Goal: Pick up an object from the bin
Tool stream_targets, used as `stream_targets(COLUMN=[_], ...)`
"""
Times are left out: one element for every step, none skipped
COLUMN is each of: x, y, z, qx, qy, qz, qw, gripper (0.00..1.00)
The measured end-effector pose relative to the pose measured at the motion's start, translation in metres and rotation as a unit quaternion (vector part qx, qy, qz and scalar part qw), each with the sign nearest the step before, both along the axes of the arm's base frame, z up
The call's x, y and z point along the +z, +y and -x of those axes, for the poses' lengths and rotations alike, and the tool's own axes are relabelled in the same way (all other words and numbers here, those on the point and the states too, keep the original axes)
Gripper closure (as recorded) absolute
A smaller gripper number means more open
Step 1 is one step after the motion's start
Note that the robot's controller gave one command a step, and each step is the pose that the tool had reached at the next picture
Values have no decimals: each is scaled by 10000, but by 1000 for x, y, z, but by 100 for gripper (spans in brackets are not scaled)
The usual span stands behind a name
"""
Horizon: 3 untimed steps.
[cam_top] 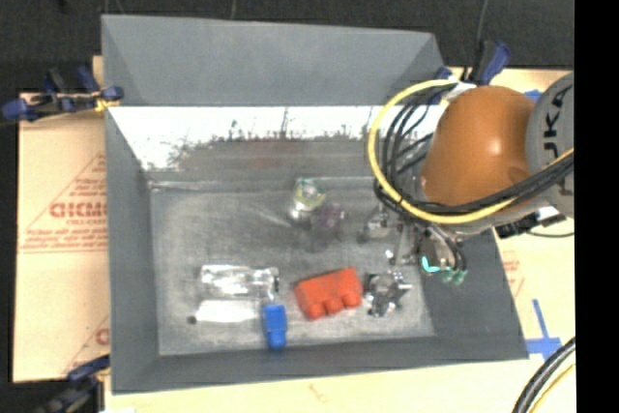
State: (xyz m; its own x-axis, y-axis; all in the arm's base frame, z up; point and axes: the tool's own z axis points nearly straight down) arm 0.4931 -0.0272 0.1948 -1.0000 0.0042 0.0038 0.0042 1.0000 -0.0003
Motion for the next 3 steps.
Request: stream_targets(x=[-121,-119,62], y=[35,36,41], z=[6,4,8], qx=[1454,1461,1826], qy=[-98,-140,-77], qz=[16,15,9], qw=[9893,9892,9832], gripper=[0,100,100])
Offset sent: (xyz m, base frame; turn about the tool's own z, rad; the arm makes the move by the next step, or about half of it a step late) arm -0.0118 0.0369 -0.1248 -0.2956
